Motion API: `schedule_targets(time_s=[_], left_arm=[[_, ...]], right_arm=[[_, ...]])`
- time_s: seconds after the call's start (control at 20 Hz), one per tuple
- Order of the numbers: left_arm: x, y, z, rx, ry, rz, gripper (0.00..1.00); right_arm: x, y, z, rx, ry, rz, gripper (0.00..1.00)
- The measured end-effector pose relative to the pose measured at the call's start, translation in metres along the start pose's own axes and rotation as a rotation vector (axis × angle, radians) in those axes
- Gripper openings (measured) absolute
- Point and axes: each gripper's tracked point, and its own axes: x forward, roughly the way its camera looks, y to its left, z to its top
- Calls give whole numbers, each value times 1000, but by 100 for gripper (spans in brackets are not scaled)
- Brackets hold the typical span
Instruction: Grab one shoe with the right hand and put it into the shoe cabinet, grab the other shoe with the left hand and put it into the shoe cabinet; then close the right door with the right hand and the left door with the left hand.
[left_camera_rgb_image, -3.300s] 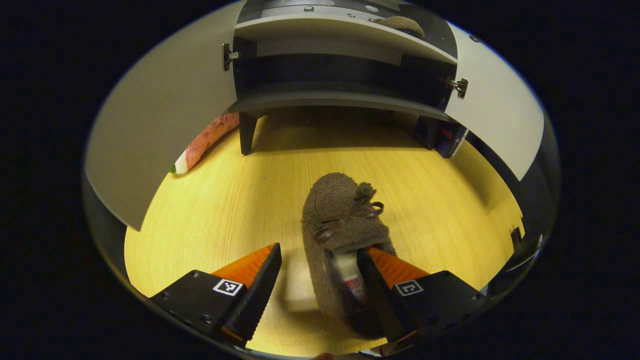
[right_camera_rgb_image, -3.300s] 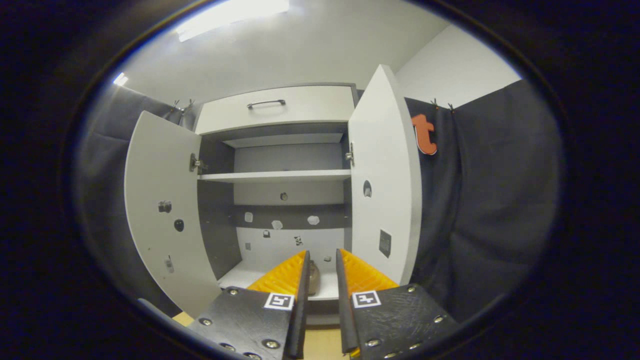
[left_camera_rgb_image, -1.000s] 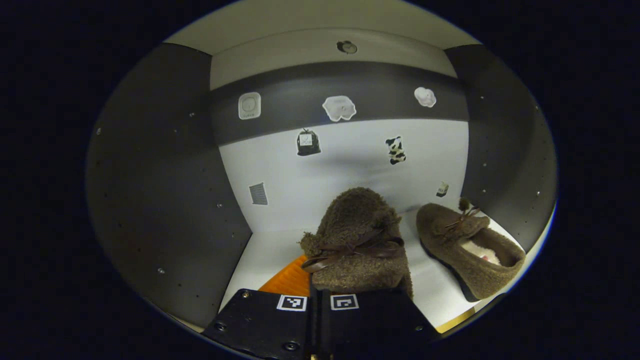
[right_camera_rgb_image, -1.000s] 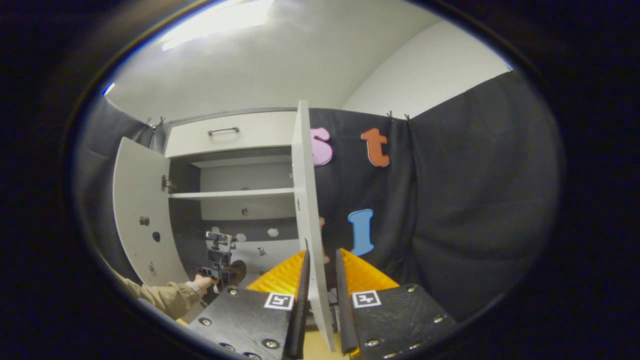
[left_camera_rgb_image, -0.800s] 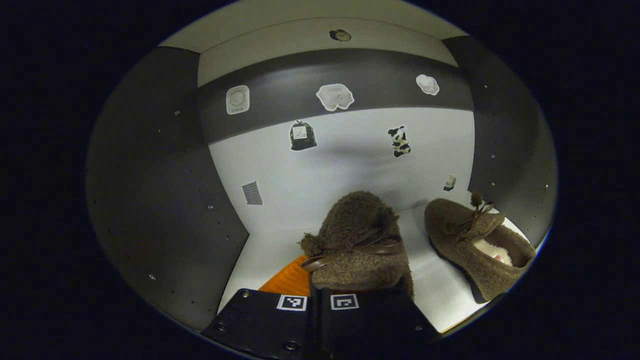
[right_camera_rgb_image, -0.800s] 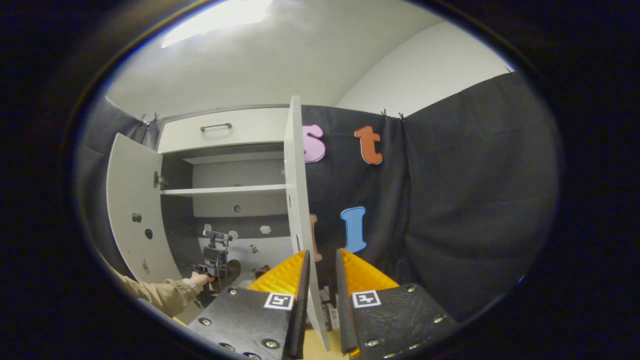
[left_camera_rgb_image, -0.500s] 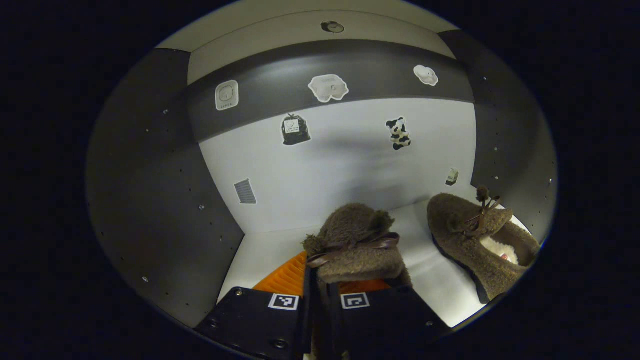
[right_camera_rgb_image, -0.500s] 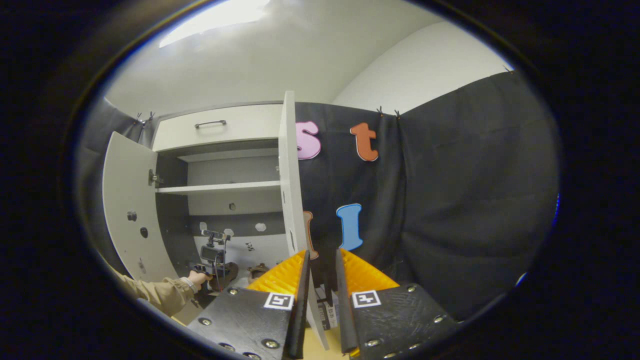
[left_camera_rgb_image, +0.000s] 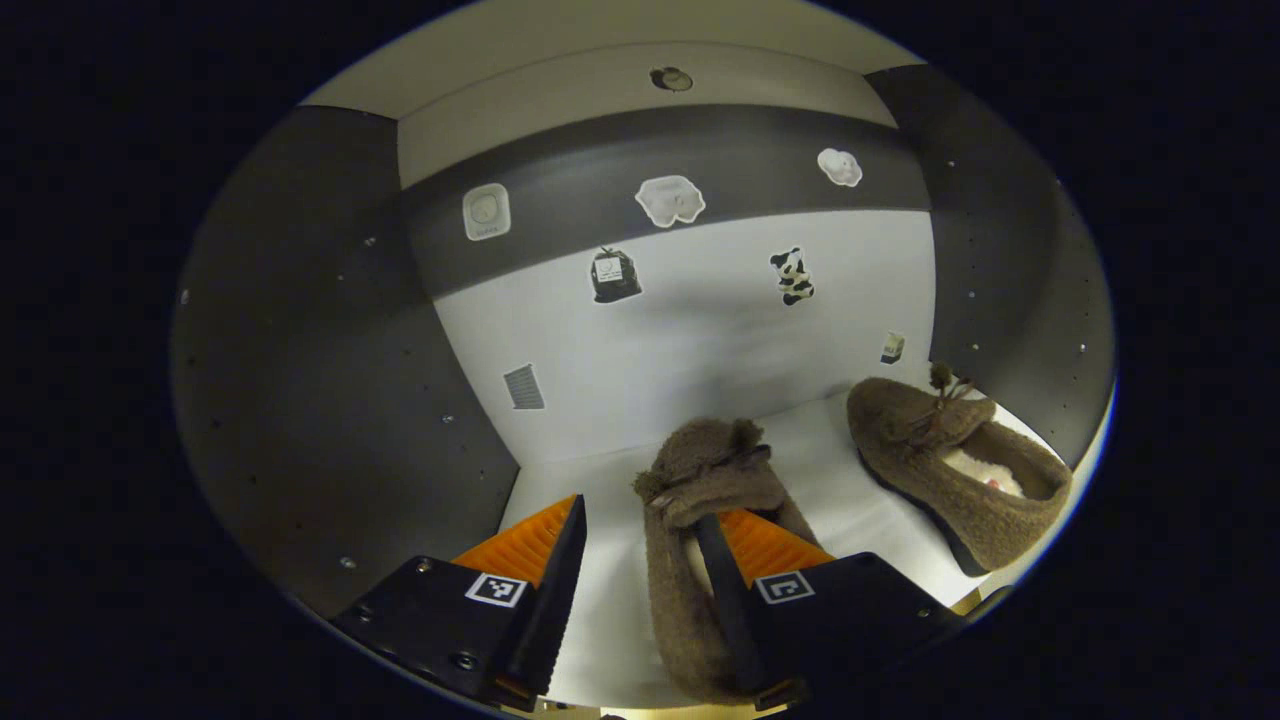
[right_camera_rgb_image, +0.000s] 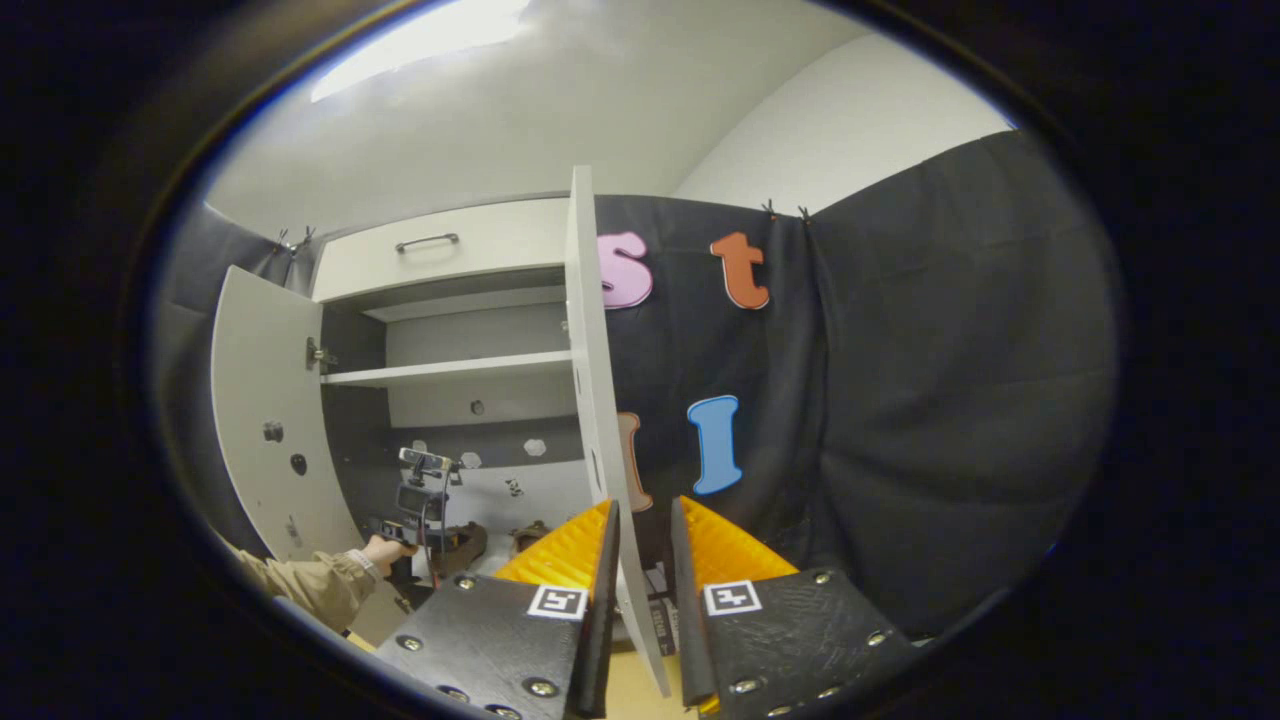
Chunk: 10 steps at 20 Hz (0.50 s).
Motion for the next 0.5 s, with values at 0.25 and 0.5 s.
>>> schedule_targets(time_s=[0.25,0.5], left_arm=[[-71,-2,17,20,-119,-49,68],[-174,-13,43,-12,-275,-117,67]], right_arm=[[2,6,-2,2,4,47,28],[0,7,-10,-7,19,85,28]])
